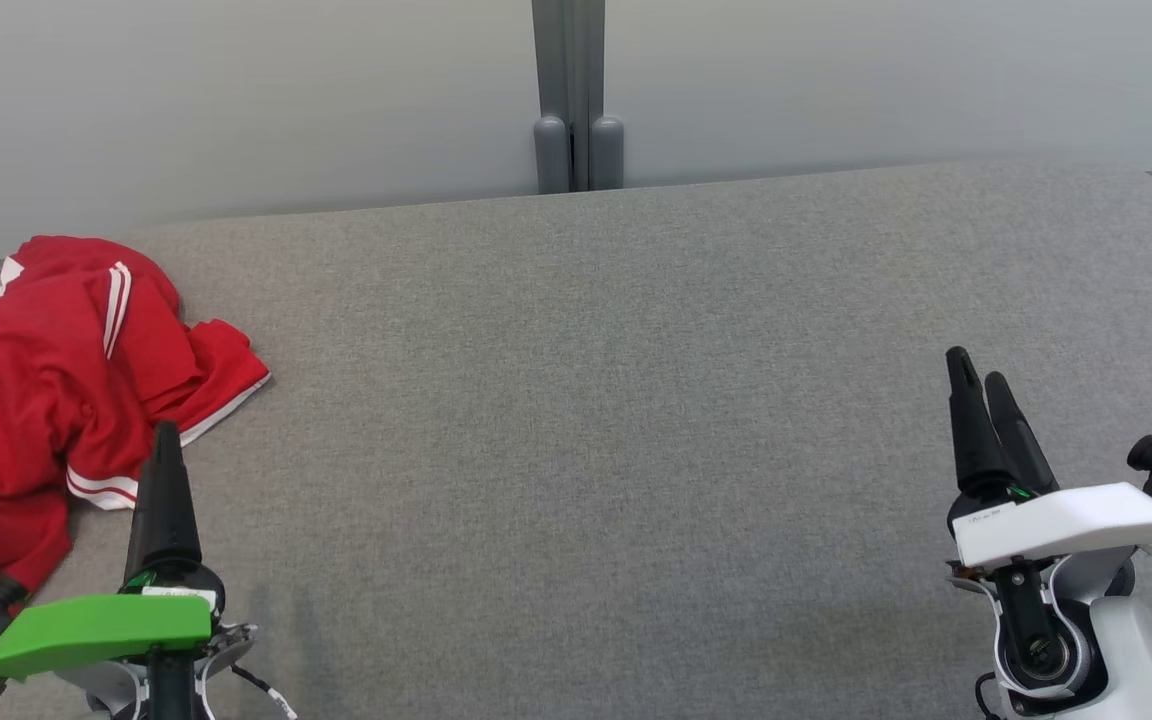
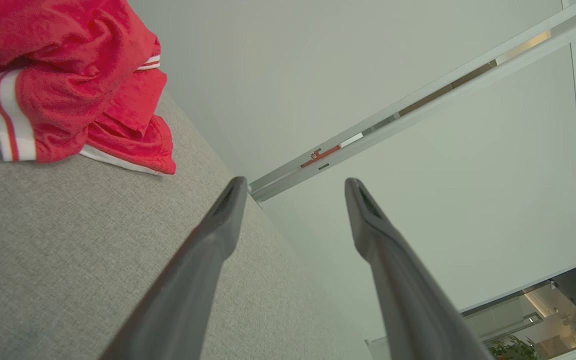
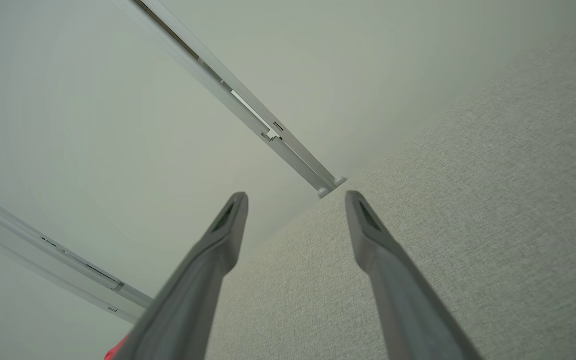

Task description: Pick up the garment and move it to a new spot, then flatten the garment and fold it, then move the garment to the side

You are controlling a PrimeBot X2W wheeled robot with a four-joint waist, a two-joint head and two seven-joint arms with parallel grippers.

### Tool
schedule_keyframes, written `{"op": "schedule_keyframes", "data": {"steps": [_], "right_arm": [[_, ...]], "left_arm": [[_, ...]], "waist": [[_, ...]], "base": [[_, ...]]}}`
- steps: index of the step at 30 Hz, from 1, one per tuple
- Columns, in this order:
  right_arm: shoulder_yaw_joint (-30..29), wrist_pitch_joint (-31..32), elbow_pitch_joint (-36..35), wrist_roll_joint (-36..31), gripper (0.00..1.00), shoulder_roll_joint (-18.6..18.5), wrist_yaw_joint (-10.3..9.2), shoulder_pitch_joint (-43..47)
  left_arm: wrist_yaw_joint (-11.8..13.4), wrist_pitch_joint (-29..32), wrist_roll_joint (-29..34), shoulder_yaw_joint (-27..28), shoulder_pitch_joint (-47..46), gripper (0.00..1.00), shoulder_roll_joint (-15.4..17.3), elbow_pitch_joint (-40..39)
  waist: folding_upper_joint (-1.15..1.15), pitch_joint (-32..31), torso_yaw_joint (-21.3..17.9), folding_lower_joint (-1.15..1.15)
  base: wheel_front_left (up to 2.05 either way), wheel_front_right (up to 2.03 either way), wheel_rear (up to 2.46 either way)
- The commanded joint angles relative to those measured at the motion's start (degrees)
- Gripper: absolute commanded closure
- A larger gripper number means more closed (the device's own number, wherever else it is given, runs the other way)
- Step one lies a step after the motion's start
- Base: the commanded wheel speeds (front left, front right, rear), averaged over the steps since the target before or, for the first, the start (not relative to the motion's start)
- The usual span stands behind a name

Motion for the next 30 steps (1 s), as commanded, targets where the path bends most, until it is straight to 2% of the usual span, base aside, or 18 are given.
{"op": "schedule_keyframes", "data": {"steps": [1, 8, 17, 25, 30], "right_arm": [[0.56, -0.66, -1.47, -3.12, 0.00, -0.34, 0.13, -1.50], [3.68, -2.02, -2.93, -13.37, 0.00, -0.39, 0.14, -1.57], [4.93, -3.68, -3.39, -24.35, 0.00, -0.45, 0.14, -1.68], [3.94, -4.93, -1.77, -32.91, 0.00, -0.46, 0.15, -1.10], [4.07, -5.67, -2.07, -37.32, 0.00, -0.49, 0.15, -1.00]], "left_arm": [[0.24, -0.52, 2.72, -0.55, -0.21, 0.00, 0.43, -1.69], [2.25, -1.91, 13.64, -4.48, 0.40, 0.00, 0.47, -4.49], [3.97, -3.49, 26.00, -9.14, 1.21, 0.00, 0.52, -4.52], [6.00, -4.81, 35.44, -12.46, 1.73, 0.00, 0.97, -3.28], [7.80, -5.58, 39.10, -14.64, 1.85, 0.00, 1.68, -3.38]], "waist": [[0.00, 0.03, -0.01, 0.00], [0.00, 0.17, -0.03, 0.00], [0.00, 0.17, 0.00, 0.00], [0.00, 0.18, 0.04, 0.00], [0.00, 0.21, 0.03, 0.00]], "base": [[0.00, 0.00, 0.00], [0.00, 0.00, 0.00], [0.00, 0.00, 0.00], [0.00, 0.00, 0.00], [0.00, 0.00, 0.00]]}}
